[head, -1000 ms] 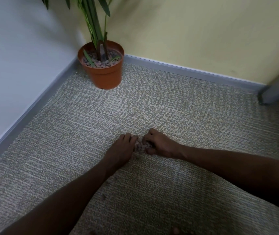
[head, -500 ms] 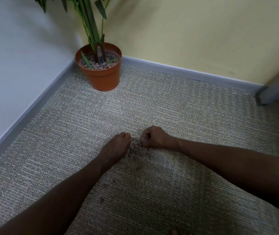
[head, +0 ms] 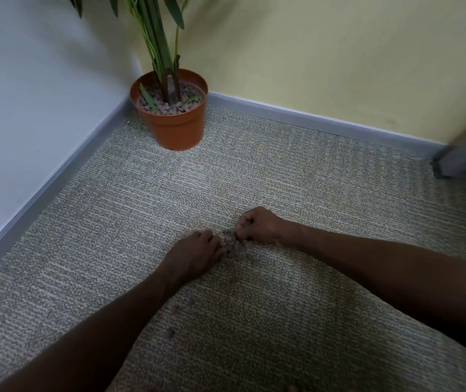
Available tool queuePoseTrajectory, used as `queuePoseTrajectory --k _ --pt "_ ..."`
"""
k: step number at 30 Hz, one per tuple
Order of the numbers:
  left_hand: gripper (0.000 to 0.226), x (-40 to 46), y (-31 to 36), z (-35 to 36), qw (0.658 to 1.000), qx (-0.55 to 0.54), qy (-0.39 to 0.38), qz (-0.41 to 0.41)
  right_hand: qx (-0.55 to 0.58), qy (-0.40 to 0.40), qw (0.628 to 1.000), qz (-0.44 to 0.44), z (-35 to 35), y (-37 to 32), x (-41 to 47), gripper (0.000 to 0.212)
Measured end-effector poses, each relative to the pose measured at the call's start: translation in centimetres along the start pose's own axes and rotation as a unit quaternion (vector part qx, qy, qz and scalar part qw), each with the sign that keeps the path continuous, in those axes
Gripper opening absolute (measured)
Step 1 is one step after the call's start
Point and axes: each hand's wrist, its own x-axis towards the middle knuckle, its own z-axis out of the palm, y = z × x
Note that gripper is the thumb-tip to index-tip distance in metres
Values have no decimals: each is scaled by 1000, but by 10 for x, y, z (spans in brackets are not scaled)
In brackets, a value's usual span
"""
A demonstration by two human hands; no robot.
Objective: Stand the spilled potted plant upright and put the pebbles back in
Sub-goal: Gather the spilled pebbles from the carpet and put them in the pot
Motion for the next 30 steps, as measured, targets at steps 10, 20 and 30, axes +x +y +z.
queuePoseTrajectory --k 10,20,30 --pt "44 9 -12 -9 958 -251 12 -136 253 -64 959 112 8 -20 4 11" --pt "33 39 1 -50 421 -751 127 -493 477 -100 866 115 42 -35 25 22" --pt "34 49 -5 -55 245 -830 190 -463 498 74 854 131 76 -42 55 28"
